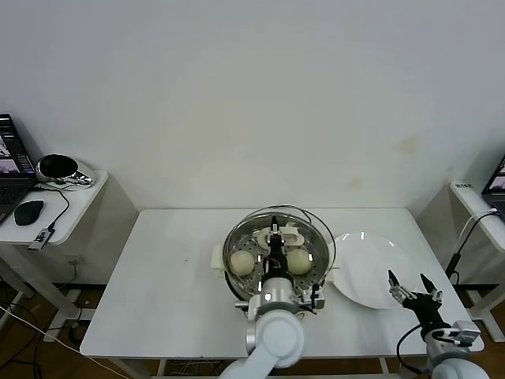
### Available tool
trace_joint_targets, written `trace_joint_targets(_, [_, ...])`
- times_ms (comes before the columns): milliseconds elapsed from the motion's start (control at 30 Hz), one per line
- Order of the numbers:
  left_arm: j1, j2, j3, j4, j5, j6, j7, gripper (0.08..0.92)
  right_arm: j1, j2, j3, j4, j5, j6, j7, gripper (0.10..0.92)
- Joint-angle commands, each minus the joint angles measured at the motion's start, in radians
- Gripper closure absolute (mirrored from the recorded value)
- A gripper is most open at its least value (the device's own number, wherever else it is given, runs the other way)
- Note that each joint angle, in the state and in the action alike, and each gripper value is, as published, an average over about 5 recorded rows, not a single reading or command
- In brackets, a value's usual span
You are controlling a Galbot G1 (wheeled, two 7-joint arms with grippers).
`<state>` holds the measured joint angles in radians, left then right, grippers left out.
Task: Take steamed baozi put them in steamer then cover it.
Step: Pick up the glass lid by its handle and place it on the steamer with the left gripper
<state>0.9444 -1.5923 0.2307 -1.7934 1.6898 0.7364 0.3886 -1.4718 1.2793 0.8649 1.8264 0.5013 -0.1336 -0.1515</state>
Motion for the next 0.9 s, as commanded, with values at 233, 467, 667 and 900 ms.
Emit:
trace_joint_targets(233, [-0.018,-0.012,0.005,0.085,0.027,0.044,0.014,0.855,0.008,-0.001,-0.004,-0.009,-0.005,0.002,0.0,0.203])
trace_joint_targets(467, [-0.025,-0.011,-0.02,0.082,0.026,0.044,0.022,0.855,0.01,0.003,-0.008,-0.012,-0.01,0.004,-0.001,0.203])
trace_joint_targets(667, [-0.022,-0.01,-0.024,0.078,0.025,0.044,0.023,0.855,0.011,0.002,-0.009,-0.013,-0.011,0.003,-0.001,0.203])
trace_joint_targets(900, [-0.011,-0.01,-0.023,0.075,0.024,0.044,0.023,0.855,0.014,0.003,-0.011,-0.017,-0.013,0.004,-0.001,0.203])
